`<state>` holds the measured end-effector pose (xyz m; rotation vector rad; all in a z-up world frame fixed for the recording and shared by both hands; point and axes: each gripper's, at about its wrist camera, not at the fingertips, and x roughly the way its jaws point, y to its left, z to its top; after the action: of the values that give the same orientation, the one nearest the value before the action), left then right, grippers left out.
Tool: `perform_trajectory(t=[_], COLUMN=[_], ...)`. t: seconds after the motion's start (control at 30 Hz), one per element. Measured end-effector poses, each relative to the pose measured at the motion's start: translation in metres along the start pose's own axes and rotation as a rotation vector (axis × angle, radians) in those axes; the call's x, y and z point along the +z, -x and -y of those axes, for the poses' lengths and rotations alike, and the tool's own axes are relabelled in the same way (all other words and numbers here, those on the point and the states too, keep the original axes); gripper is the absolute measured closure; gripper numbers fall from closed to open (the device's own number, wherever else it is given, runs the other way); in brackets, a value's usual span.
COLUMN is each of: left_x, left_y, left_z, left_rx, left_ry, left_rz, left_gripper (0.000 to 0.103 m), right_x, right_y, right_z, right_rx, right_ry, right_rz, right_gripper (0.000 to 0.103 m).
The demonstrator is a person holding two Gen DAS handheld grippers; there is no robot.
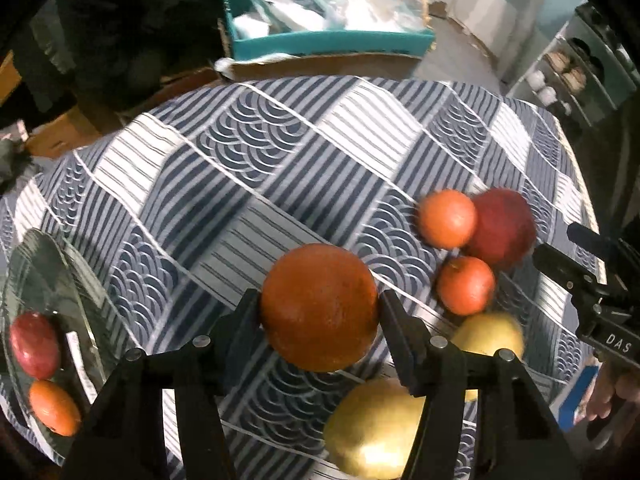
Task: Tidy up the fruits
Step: 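Lower the left tool onto an orange while the right tool lowers onto a red apple, then close the left tool on the large orange while the right tool grips the red apple, lift both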
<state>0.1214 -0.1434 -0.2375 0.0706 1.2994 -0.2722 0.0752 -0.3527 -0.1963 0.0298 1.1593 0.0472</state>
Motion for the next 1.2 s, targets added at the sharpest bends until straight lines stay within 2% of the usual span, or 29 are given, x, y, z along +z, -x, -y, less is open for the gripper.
perform_trajectory(t=[0.17, 0.5, 0.73, 0.83, 0.93, 1.2], left_x=[0.002, 0.002, 0.000, 0.000, -0.001, 0.001], left_y=[-0.002, 0.000, -0.002, -0.008, -0.017, -0.016], left_z=[-0.010, -0.013, -0.001, -0.001, -0.004, 0.000], left_rx=[0.022, 0.018, 0.057, 0.032, -0.024, -0.021], left_ry=[0.011, -0.003, -0.061, -0.060, -0.034, -0.052], left_rz=[0.009, 0.027, 0.059, 0.035, -0.003, 0.017], left_gripper=[0.042, 0.041, 0.040, 0.040, 0.042, 0.043], right_x=[0.008, 0.016, 0.015, 0.016, 0.016, 0.014], right_y=[-0.020, -0.046, -0.063, -0.067, -0.066, -0.060], right_z=[-0.002, -0.009, -0.011, -0.012, -0.014, -0.017], right_rx=[0.012, 0.001, 0.009, 0.032, 0.021, -0.030], right_ry=[-0.003, 0.007, -0.001, -0.013, 0.001, 0.046], right_rz=[-0.032, -0.091, -0.137, -0.143, -0.138, -0.102], right_gripper=[0.019, 0.019, 0.021, 0.028, 0.028, 0.029])
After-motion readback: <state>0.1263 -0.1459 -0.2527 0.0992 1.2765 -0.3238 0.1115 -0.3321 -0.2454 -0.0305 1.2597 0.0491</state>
